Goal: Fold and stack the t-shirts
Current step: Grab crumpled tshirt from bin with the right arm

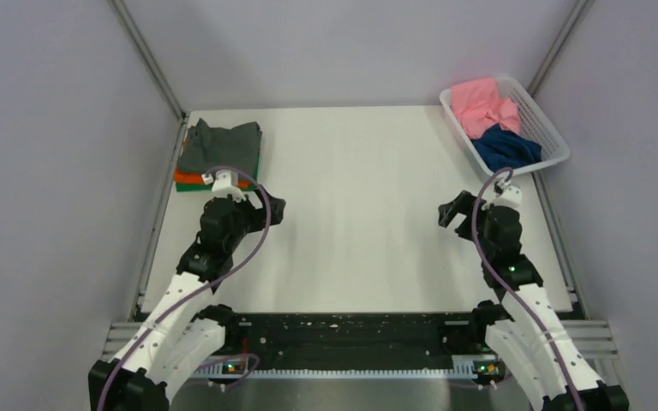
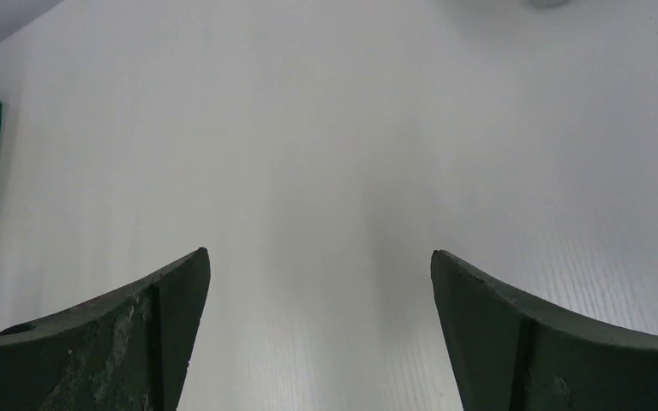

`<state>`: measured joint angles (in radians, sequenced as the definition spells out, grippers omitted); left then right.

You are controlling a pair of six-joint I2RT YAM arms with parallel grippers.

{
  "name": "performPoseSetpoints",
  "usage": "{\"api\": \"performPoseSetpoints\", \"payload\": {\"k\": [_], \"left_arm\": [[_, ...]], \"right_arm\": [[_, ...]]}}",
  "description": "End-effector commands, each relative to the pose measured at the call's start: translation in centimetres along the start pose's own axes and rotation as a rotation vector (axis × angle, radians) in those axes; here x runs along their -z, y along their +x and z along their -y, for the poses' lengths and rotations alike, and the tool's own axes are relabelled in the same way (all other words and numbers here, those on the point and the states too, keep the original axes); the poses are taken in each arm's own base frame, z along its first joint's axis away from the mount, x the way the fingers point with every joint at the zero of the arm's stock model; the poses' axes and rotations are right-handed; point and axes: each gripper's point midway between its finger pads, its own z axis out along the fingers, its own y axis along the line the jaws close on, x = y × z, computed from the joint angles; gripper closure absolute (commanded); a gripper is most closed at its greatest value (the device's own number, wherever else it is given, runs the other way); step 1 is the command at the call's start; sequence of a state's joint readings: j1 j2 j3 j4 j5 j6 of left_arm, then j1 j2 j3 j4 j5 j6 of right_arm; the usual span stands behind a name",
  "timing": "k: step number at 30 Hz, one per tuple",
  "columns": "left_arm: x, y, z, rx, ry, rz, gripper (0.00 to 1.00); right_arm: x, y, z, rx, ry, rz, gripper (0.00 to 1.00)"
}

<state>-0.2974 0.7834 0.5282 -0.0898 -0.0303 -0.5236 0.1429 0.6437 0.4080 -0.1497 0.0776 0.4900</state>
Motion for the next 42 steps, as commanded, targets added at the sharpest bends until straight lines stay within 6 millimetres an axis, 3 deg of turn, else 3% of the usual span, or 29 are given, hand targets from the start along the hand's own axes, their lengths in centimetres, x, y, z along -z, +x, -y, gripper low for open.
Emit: {"api": "performPoseSetpoints", "payload": {"k": [1,7,10,14,16,17,20,24,32,36,42], "left_arm": [[0.7,-2.4,1.4,-0.003,0.037,0.065,0.01],[0.4,-2.8,1.5,0.011,0.022,0.057,0.01],[-0.1,-2.8,1.5,0.013,0.016,0.052,0.01],[-0.7,-3.2,1.3,-0.005,-0.007,0.046,0.01],[-0.9,-3.4,1.2,-0.016,-0.020,0.046,0.01],[-1.0,-3.5,1.1,-0.020,-0.029,0.045,0.01],[-1.3,-3.4,0.8,-0.024,-0.047,0.038,0.01],[-2.0,-3.0,0.4,-0.013,-0.063,0.028,0.01],[-3.7,-1.9,-0.4,0.002,-0.107,-0.010,0.01],[-4.4,-1.5,-0.8,0.007,-0.138,-0.039,0.01],[-4.0,-1.5,-1.2,0.009,-0.158,-0.036,0.01]], "right_arm": [[0.5,-4.2,-0.6,0.008,0.029,0.115,0.01],[0.1,-10.6,-1.1,0.041,0.128,0.227,0.01],[-1.7,-13.5,-1.2,0.082,0.216,0.187,0.01],[-6.4,-16.7,0.4,0.088,0.322,0.093,0.01],[-9.1,-18.9,1.7,0.060,0.332,0.077,0.01],[-10.4,-20.8,1.8,0.053,0.318,0.090,0.01],[-15.1,-22.9,3.0,0.088,0.312,0.048,0.03],[-22.1,-22.6,5.4,0.134,0.342,-0.013,0.04],[-34.4,-21.1,7.9,0.099,0.268,0.004,0.08],[-38.6,-19.6,8.3,0.037,0.209,0.056,0.14],[-41.9,-17.6,9.0,-0.001,0.146,0.103,0.21]]}}
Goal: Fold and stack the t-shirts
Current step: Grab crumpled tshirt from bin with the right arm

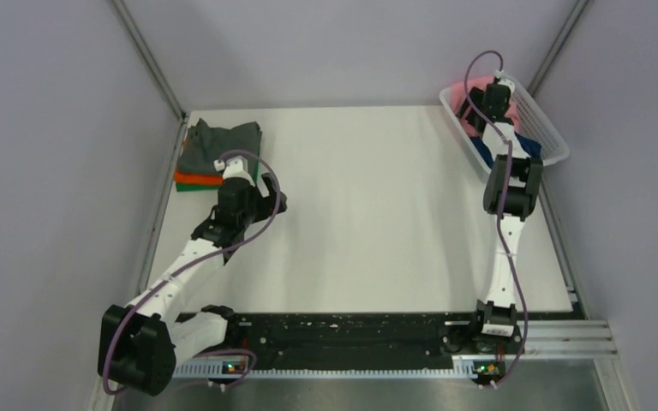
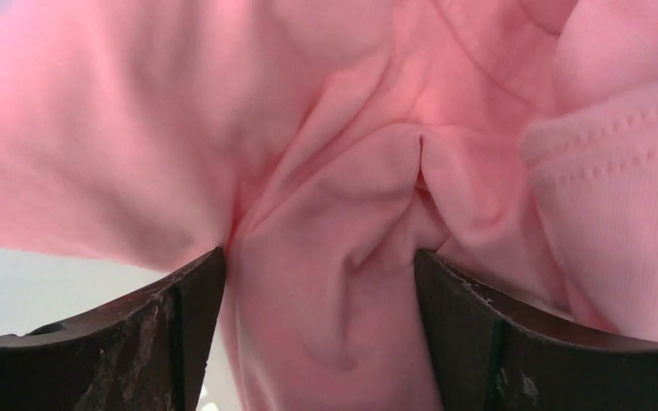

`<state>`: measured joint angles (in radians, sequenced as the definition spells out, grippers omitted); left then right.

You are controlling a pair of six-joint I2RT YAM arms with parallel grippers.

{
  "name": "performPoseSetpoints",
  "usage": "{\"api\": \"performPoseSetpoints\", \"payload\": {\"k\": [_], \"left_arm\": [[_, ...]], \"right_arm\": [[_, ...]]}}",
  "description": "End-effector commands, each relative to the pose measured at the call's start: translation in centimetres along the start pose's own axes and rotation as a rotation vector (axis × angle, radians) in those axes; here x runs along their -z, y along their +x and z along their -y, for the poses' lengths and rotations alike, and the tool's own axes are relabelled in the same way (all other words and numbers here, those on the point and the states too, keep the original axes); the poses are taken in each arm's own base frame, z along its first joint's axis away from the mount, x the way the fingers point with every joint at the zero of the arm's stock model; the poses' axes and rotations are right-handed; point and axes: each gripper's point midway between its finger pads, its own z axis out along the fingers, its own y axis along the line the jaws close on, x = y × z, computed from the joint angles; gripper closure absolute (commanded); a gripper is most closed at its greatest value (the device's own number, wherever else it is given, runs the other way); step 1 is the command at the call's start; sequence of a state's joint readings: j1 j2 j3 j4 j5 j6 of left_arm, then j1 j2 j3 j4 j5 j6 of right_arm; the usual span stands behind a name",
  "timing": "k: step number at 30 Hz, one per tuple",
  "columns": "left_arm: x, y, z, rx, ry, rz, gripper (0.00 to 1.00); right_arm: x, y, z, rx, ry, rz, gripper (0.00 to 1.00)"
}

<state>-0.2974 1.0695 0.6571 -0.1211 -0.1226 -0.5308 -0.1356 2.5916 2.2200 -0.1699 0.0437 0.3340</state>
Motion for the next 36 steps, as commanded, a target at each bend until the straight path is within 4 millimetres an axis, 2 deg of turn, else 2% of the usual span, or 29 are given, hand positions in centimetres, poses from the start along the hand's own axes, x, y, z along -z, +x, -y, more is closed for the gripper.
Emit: {"api": "performPoseSetpoints", "payload": {"k": [1,3,8,12,14,15,18,20,21,22,27,29,32,33,34,36], "left_arm": [[0.7,-2.6,1.0,0.022,0.013,0.082,0.01],[1.1,-2.7,0.8,0.021,0.007,0.090,0.01],[2.1,-3.1,0.1,0.016,-0.020,0.115,0.01],[2.9,-3.6,-0.3,0.013,-0.035,0.138,0.01],[3.3,-3.9,-0.4,0.014,-0.039,0.152,0.01],[3.5,-4.1,-0.4,0.015,-0.037,0.160,0.01],[4.1,-4.5,0.0,0.023,-0.017,0.176,0.01],[4.5,-4.6,0.3,0.030,0.001,0.180,0.01],[4.7,-4.6,0.4,0.033,0.010,0.184,0.01],[4.9,-4.6,0.5,0.035,0.016,0.188,0.01],[6.1,-4.2,0.4,0.052,0.039,0.194,0.01],[6.4,-3.7,0.3,0.058,0.052,0.191,0.01],[6.9,-3.3,0.6,0.068,0.085,0.192,0.01],[7.1,-3.2,0.8,0.067,0.095,0.186,0.01],[7.2,-3.2,0.8,0.069,0.099,0.186,0.01],[7.6,-3.2,0.9,0.072,0.103,0.181,0.01]], "right_arm": [[-1.1,-4.6,-2.5,-0.064,-0.140,0.169,0.22],[-1.7,-4.2,-3.2,-0.078,-0.201,0.182,0.29],[-1.9,-5.0,-4.3,-0.106,-0.296,0.235,0.63],[-0.8,-7.2,-5.1,-0.105,-0.355,0.289,0.82],[0.2,-8.9,-5.6,-0.096,-0.379,0.321,0.97],[0.8,-9.7,-5.7,-0.094,-0.384,0.335,1.00],[3.1,-12.1,-6.5,-0.081,-0.413,0.370,1.00],[5.6,-14.1,-7.3,-0.070,-0.442,0.403,1.00],[7.6,-16.0,-7.9,-0.067,-0.460,0.439,1.00],[8.9,-16.4,-8.2,-0.066,-0.468,0.451,1.00],[17.4,-22.5,-10.2,-0.045,-0.517,0.566,1.00],[21.0,-24.5,-11.6,-0.009,-0.571,0.587,1.00],[26.4,-26.7,-13.5,0.014,-0.638,0.607,1.00],[28.8,-27.5,-14.3,0.023,-0.670,0.622,1.00],[30.1,-27.6,-15.1,0.026,-0.698,0.617,1.00],[34.2,-28.1,-17.2,0.039,-0.777,0.608,1.00]]}}
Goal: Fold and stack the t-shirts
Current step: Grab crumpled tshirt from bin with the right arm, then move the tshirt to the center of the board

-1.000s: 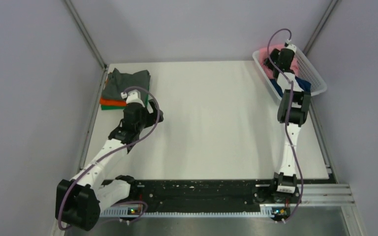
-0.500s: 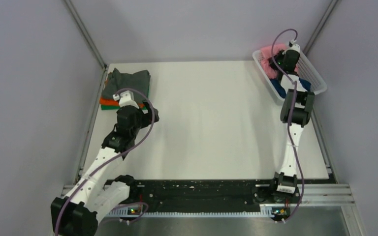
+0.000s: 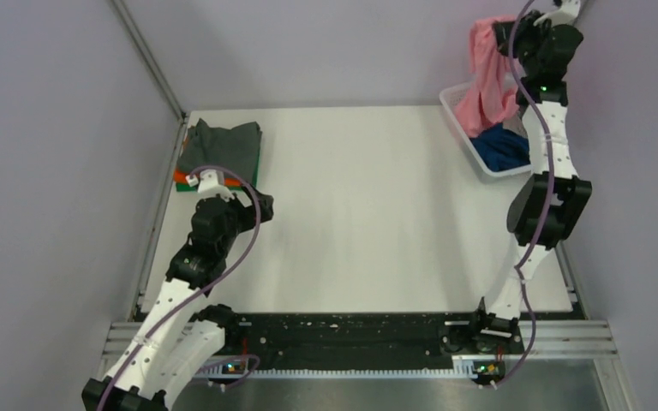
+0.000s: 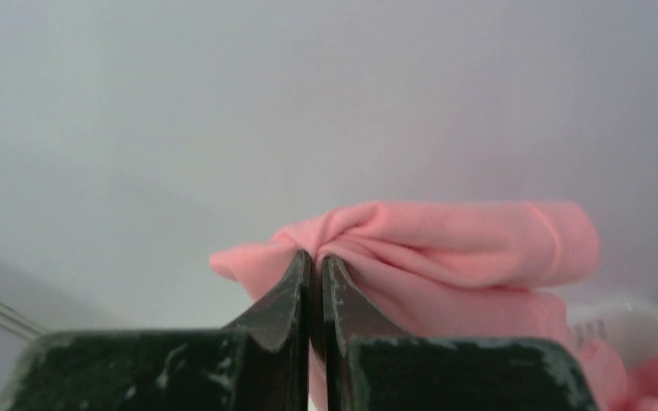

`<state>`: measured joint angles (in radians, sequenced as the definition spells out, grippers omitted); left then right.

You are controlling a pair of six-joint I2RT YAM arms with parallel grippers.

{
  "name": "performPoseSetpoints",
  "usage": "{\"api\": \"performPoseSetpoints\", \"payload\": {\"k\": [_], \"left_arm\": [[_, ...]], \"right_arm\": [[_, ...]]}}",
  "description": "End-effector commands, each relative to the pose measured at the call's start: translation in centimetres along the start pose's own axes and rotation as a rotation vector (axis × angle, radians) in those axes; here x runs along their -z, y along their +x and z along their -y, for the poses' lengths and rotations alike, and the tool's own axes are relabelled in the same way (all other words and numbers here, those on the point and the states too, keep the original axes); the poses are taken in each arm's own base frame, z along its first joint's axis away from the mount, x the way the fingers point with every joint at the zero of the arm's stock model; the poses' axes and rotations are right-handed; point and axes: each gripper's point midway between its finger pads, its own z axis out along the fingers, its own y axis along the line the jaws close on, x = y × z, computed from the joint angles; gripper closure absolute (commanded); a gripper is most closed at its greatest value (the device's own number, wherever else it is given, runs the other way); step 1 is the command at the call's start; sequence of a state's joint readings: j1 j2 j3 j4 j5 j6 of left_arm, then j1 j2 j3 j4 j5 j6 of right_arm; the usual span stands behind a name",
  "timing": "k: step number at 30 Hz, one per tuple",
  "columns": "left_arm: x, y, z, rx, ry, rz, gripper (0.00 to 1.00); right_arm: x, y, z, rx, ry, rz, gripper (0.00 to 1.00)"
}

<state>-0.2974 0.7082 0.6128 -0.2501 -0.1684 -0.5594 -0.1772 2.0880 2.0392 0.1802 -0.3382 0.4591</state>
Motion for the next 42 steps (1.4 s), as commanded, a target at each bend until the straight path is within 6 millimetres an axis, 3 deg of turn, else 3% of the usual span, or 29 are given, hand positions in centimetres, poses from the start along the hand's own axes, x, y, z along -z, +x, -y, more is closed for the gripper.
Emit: {"api": "performPoseSetpoints", "payload": {"k": [1,3,12,16,20,22,24,25,27,31,32,35,38,42], "left_arm": [[0.8,-0.1,1.0,0.019,0.048,-0.006,0.01],[1.2,0.1,1.0,0.019,0.053,-0.018,0.01],[2.8,0.4,1.0,0.040,0.064,-0.039,0.01],[3.8,0.4,0.5,0.052,0.045,-0.038,0.01],[4.8,0.4,0.3,0.063,0.040,-0.040,0.01],[5.3,0.3,0.2,0.071,0.033,-0.042,0.01],[5.7,0.3,-0.1,0.080,0.017,-0.044,0.01],[5.9,0.4,-0.3,0.083,0.009,-0.050,0.01],[5.9,0.4,-0.4,0.097,0.002,-0.050,0.01],[5.2,1.1,-0.6,0.125,-0.018,-0.068,0.01],[4.9,1.3,-0.5,0.124,-0.014,-0.078,0.01],[3.7,2.4,0.0,0.124,-0.005,-0.131,0.01],[2.2,3.9,0.4,0.125,0.007,-0.204,0.01],[0.1,6.1,0.3,0.125,-0.007,-0.291,0.01]], "right_arm": [[5.0,-9.8,-12.9,0.031,-0.279,0.084,1.00],[6.8,-11.0,-17.2,0.016,-0.372,0.056,1.00],[15.6,-10.7,-36.7,-0.049,-0.815,-0.006,1.00],[19.2,-11.6,-42.1,-0.066,-0.936,0.025,1.00],[21.0,-11.7,-44.3,-0.110,-0.972,0.027,1.00],[20.6,-10.7,-43.4,-0.157,-0.907,0.008,1.00],[19.7,-8.5,-40.7,-0.187,-0.765,0.003,1.00],[18.8,-4.6,-38.1,-0.202,-0.661,-0.045,1.00],[19.1,0.0,-33.1,-0.211,-0.466,-0.064,1.00],[23.0,12.3,-20.4,-0.227,-0.008,-0.173,0.97],[24.8,14.4,-17.7,-0.231,0.088,-0.183,0.89],[28.9,20.9,-10.6,-0.172,0.316,-0.284,0.43],[31.4,21.8,-6.3,-0.046,0.480,-0.369,0.04],[32.3,21.1,-5.3,0.156,0.492,-0.454,0.01]]}}
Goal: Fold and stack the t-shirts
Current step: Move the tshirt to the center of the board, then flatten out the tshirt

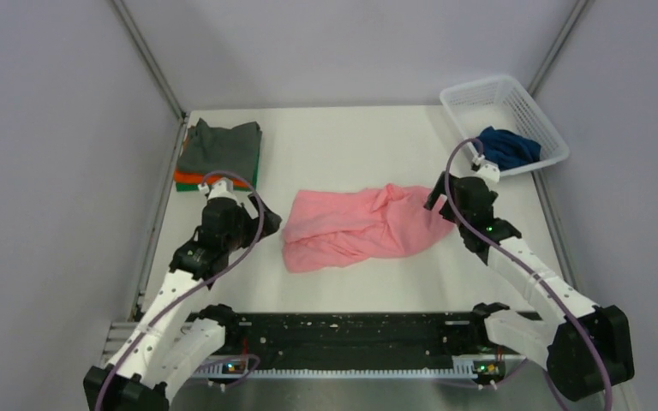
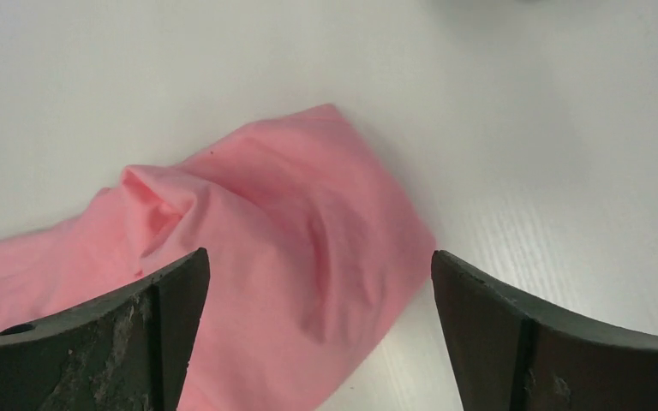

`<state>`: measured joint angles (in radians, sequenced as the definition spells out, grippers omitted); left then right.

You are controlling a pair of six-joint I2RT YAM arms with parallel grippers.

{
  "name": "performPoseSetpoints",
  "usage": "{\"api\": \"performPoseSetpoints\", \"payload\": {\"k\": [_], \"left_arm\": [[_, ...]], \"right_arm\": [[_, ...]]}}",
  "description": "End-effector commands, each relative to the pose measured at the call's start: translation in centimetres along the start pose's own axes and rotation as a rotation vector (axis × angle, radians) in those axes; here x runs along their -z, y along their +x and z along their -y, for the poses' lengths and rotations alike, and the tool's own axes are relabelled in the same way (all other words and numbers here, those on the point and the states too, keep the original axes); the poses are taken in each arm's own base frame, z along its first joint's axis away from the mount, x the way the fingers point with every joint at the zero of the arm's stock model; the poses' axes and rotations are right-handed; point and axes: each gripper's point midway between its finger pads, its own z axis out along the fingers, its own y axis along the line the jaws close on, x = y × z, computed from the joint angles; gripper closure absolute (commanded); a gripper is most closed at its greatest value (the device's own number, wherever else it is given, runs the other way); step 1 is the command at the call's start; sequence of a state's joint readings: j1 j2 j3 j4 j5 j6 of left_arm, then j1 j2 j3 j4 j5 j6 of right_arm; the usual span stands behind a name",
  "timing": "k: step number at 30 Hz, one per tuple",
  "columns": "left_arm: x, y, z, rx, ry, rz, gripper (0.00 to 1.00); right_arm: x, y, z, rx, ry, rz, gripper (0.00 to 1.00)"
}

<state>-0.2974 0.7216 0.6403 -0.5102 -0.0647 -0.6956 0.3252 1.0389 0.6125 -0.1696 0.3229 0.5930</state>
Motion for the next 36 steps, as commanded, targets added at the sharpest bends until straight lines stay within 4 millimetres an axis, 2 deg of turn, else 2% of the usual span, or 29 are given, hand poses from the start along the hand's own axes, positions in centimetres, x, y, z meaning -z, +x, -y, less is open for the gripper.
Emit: {"api": "performPoseSetpoints", "payload": {"k": [1,4,8,10,13,17,20,23,27,31,33,34,36], "left_arm": [[-2.4,0.8,1.7,0.001,0.064,-0.062,0.01],[-4.9,0.7,2.5,-0.037,0.064,-0.112,0.01],[-9.1,0.0,3.5,-0.066,-0.002,-0.209,0.01],[-11.5,0.3,3.8,-0.092,-0.035,-0.286,0.01],[-15.4,1.1,3.8,-0.125,-0.078,-0.393,0.01],[-19.1,1.9,3.3,-0.181,-0.138,-0.499,0.02],[-21.1,1.7,2.3,-0.217,-0.202,-0.516,0.03],[-22.3,2.0,2.8,-0.221,-0.194,-0.549,0.07],[-22.7,3.6,3.7,-0.231,-0.129,-0.606,0.15],[-22.6,5.9,3.5,-0.225,-0.121,-0.668,0.32],[-22.6,6.7,3.6,-0.219,-0.110,-0.684,0.44],[-22.6,7.0,3.7,-0.217,-0.109,-0.685,0.55],[-22.7,7.1,3.9,-0.208,-0.111,-0.685,0.96]], "right_arm": [[1.7,-5.0,0.2,0.206,0.037,0.106,0.01],[1.4,-4.1,-3.1,0.371,-0.156,0.034,0.01],[0.9,-2.2,-8.2,0.493,-0.431,-0.088,0.02],[0.0,-1.8,-9.8,0.525,-0.476,-0.136,0.06],[-1.1,-0.2,-11.9,0.712,-0.535,-0.210,0.09],[-3.6,1.0,-13.2,0.957,-0.616,-0.254,0.09],[-5.0,2.1,-13.8,1.080,-0.693,-0.326,0.08],[-6.5,3.1,-14.1,1.148,-0.738,-0.392,0.08],[-7.8,4.6,-13.5,1.286,-0.802,-0.452,0.08],[-9.8,5.4,-12.6,1.365,-0.775,-0.484,0.08],[-10.3,5.9,-12.5,1.368,-0.780,-0.498,0.10],[-10.5,6.1,-12.5,1.366,-0.786,-0.507,0.13],[-10.5,6.4,-12.7,1.355,-0.796,-0.515,0.20]]}}
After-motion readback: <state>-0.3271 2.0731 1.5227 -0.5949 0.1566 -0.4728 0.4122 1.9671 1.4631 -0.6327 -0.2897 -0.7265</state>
